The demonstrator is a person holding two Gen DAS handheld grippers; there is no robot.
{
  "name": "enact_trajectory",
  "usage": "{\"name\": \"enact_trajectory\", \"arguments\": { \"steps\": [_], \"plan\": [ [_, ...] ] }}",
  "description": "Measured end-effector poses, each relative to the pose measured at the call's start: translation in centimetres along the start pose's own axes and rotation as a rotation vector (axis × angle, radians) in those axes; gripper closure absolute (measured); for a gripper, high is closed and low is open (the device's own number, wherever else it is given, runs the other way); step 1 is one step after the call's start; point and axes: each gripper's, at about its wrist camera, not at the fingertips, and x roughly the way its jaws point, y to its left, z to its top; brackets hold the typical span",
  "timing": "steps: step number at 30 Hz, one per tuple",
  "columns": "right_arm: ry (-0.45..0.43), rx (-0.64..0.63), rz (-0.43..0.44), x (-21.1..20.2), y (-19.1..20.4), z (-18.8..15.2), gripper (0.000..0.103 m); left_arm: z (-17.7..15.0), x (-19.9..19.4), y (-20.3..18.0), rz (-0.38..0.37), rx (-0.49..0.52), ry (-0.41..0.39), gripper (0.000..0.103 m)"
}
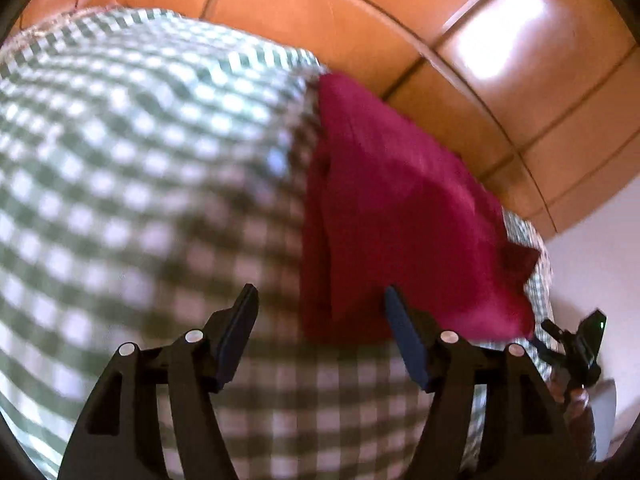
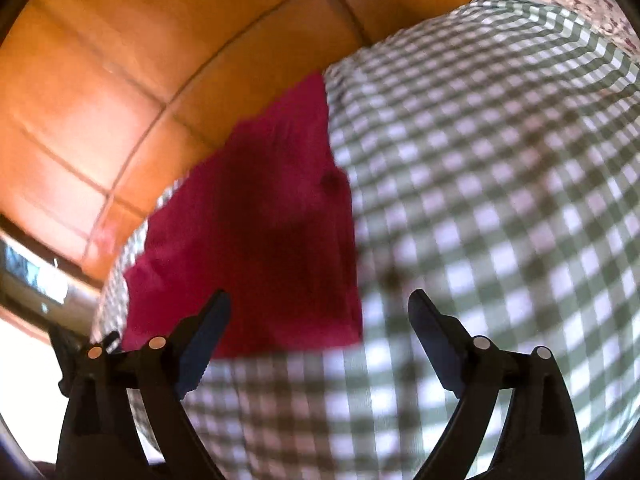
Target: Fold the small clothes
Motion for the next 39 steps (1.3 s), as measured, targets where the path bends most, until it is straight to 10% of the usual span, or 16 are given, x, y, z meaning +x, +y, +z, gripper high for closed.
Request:
{"name": "enact_trajectory", "arguments": {
  "steps": [5, 9, 12, 26, 29, 31, 39],
  "plan": [
    [-0.007, -0.137, -0.074, 2.6, 2.3, -1.6, 0.029, -1.2, 1.4, -1.8, 0.018, 0.054, 0.026, 0.080],
    [-0.016, -0.162, -0.108, 4.2, 3.4, -0.8, 0.070, -0.9, 1.0, -2.2, 0.038, 0.053, 0.016, 0.087],
    [-0.020, -0.194, -0.112, 3.4, 4.3, -1.3, 0.078, -1.6, -0.1, -2.7, 0.028, 0.079, -0.004, 0.089],
    [0.163, -0.230, -0.082, -4.8, 1.7, -11.5, 0.080, -12.8, -7.1, -1.0, -0.046, 0.083, 0.124, 0.085],
    [0.184, -0.246, -0.076, -5.5, 1.7, -12.0, 0.071, -12.0, -7.8, -1.0, -0.041, 0.096, 0.082, 0.081],
    [0.162, -0.238, -0.095, -5.8, 1.7, -11.0, 0.046, -10.5, -7.9, -0.8, -0.040, 0.088, 0.042, 0.073],
    [-0.010, -0.290, -0.226, -3.9, 2.7, -5.3, 0.043, -4.4, -3.6, -2.1, -0.006, 0.125, -0.011, 0.061]
  ]
}}
